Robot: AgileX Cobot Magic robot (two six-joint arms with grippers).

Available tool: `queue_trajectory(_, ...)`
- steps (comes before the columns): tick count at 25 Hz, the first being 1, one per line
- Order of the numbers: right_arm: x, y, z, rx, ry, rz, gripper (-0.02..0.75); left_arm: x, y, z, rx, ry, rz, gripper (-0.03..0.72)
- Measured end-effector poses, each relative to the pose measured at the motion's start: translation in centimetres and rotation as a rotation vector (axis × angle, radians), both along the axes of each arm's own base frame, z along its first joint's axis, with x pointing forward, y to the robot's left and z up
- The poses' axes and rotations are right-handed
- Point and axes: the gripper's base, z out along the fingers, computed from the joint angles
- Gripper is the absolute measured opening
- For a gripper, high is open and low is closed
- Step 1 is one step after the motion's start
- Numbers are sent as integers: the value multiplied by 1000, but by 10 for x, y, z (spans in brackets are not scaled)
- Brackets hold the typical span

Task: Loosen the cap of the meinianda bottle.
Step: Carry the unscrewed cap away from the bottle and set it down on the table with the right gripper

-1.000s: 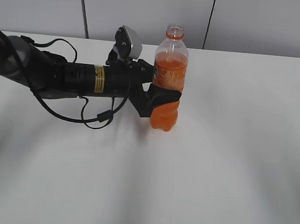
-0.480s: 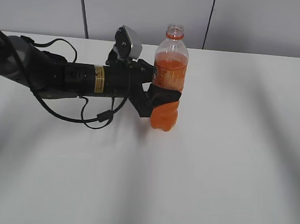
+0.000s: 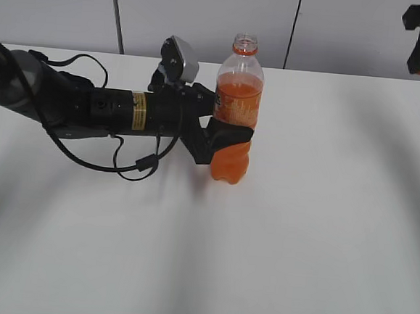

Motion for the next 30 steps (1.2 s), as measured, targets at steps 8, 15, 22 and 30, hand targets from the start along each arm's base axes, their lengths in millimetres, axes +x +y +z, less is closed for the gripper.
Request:
queue_trajectory(8,-11,-15,-71,9,40,-25,269,0,0,0,0,0,0,439)
queue_trajectory(15,-30,-15,-129,21,-19,-48,269,0,0,0,-1,0,0,439)
queue_trajectory(22,-33,-17,-159,14,-111,-67,269,0,0,0,-1,0,0,439)
queue_trajectory(30,-27,-16,-187,24,-95,-87,269,0,0,0,-1,0,-1,439)
